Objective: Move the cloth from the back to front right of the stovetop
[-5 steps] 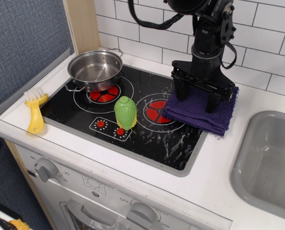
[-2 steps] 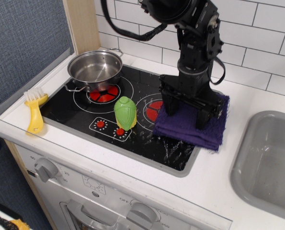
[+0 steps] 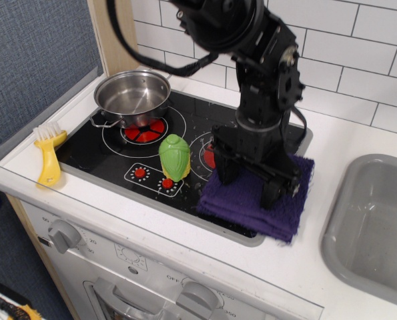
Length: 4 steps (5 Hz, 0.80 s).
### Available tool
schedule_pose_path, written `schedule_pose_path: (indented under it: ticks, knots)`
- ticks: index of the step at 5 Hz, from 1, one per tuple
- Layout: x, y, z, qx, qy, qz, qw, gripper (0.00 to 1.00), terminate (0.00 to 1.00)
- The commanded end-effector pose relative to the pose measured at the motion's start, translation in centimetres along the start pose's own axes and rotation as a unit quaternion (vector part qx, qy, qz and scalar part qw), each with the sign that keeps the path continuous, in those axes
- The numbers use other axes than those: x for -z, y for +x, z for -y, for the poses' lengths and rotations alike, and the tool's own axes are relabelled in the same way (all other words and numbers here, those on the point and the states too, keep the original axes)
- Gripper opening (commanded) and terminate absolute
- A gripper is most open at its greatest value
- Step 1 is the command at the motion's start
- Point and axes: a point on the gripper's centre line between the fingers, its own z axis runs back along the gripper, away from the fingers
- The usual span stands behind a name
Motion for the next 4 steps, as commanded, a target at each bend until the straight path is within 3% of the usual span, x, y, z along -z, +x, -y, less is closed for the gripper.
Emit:
schedule_pose_path:
  ticks: [1,2,3,4]
  knots:
    - [2.0,-7.9,1.2,0.064,0.013,-0.095,0.9934,1.00,0.00]
    - [1.4,-7.8,1.1,0.064,0.007,-0.084,0.9944,1.00,0.00]
    - [-0.5,-6.5,1.5,0.065,0.002,-0.045,0.9969,1.00,0.00]
    - [-4.3,-5.2,1.5,0.042,-0.010,0.010,0.9990,1.00,0.00]
